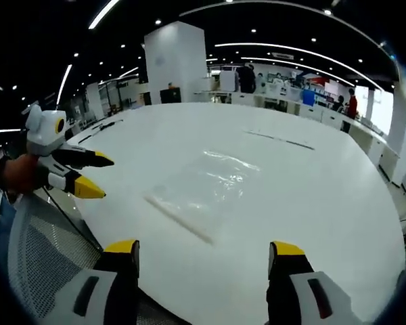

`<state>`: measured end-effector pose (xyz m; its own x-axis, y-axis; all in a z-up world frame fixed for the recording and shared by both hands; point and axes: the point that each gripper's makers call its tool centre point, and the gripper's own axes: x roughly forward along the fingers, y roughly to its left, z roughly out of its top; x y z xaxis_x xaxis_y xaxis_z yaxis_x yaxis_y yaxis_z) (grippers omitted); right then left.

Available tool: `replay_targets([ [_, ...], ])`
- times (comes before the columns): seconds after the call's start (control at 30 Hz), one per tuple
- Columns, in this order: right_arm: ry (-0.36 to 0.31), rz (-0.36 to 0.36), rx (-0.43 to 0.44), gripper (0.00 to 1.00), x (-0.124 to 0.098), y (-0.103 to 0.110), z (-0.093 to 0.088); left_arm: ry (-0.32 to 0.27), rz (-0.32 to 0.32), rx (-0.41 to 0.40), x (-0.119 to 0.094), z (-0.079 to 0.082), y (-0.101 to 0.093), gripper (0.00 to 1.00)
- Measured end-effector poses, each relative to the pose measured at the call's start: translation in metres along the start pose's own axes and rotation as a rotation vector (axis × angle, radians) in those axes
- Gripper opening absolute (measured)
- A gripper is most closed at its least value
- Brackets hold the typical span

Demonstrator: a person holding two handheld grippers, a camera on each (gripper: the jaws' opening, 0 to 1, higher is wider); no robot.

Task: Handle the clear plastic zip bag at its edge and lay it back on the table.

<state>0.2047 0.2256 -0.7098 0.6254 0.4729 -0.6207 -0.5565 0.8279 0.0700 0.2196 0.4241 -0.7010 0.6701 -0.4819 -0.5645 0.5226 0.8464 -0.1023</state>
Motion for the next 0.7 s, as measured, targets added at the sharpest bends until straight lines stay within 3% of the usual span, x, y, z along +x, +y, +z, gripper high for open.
replay_targets([
  [0.2,-0.010,0.007,0.015,0.81,0.0008,0.0003,-0.0006,-0.015,-0.005,-0.005,-0.0002,0.0032,-0.0016,0.71],
  [0.7,-0.023,0.016,0.006,0.81,-0.0039,0.0051,-0.0002,0.040,0.022,0.042,-0.0023,-0.0018,-0.0072,0.71],
])
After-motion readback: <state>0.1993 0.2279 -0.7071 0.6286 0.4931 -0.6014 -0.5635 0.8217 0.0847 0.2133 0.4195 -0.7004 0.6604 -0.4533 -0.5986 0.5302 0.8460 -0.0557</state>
